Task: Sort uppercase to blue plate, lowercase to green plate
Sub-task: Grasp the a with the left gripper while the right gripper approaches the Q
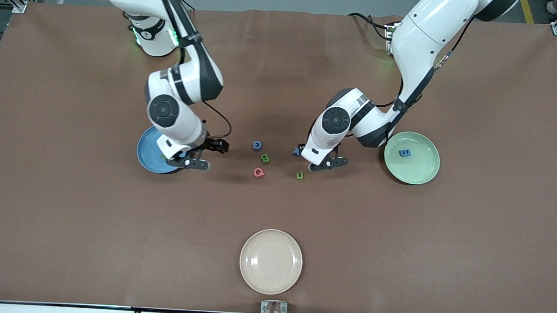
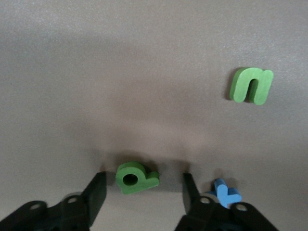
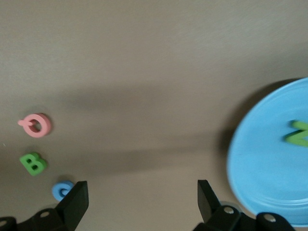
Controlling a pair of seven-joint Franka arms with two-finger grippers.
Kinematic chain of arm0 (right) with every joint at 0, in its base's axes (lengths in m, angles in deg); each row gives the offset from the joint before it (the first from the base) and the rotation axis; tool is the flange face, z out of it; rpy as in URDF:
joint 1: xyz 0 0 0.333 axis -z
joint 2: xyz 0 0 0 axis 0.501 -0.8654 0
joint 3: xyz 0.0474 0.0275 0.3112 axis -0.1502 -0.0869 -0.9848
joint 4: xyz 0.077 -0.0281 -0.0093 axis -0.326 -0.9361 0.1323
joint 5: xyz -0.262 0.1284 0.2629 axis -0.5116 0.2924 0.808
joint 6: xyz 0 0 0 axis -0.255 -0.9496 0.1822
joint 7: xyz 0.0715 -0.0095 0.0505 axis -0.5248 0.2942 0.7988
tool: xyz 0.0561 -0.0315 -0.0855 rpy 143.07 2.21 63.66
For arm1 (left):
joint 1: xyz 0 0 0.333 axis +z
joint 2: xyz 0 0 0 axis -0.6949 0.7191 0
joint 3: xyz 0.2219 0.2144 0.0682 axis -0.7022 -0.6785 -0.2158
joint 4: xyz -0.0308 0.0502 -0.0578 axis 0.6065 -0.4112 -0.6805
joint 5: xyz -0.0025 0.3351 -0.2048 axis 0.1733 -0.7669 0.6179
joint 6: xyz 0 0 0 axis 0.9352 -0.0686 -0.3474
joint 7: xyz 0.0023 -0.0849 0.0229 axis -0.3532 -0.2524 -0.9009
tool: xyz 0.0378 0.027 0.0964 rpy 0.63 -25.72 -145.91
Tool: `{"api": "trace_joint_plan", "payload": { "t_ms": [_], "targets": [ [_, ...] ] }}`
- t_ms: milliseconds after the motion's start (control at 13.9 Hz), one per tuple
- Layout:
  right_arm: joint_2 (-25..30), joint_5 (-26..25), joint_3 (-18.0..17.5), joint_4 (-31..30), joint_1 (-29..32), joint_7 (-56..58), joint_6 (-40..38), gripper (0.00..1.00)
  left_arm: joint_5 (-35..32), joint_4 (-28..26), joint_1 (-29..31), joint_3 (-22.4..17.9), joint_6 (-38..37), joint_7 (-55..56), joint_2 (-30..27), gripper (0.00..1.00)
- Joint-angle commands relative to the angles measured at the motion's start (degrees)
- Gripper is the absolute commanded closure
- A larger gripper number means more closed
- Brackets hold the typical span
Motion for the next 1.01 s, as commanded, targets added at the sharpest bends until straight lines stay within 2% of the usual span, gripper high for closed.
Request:
{"api": "trace_joint_plan", "payload": {
  "t_ms": [0, 72, 287, 503, 719, 934],
  "targets": [
    [-6.61, 1.16, 0.51, 7.27, -3.10, -5.57, 0.09, 0.00, -2.09, 0.30, -0.86, -1.40, -0.59, 1.53, 0.18, 0.37],
    [-8.89, 1.16, 0.51, 9.65, -4.24, -7.77, 0.09, 0.00, -2.88, 0.30, -0.86, -1.41, -0.59, 1.79, 0.26, 0.43],
    [-13.39, 1.25, 0.42, 15.02, -6.01, -12.79, 0.78, 0.03, -2.97, 0.30, -0.94, -1.50, -0.59, 2.05, 0.61, 0.51],
    [-14.89, 1.25, 0.42, 15.47, -6.98, -12.97, 4.56, 0.08, -3.33, 0.38, -0.86, -1.50, -0.59, 2.14, 0.53, 0.63],
    [-16.55, 1.16, 0.42, 15.47, -7.77, -12.97, 8.16, 0.17, -3.33, 0.38, -0.60, -1.50, -0.59, 3.54, 0.27, 0.76],
    [-17.70, 1.25, 0.42, 15.47, -8.21, -12.97, 10.45, 0.20, -3.33, -1.46, 0.72, -1.32, -2.60, 3.46, -3.24, 0.80]
  ]
}}
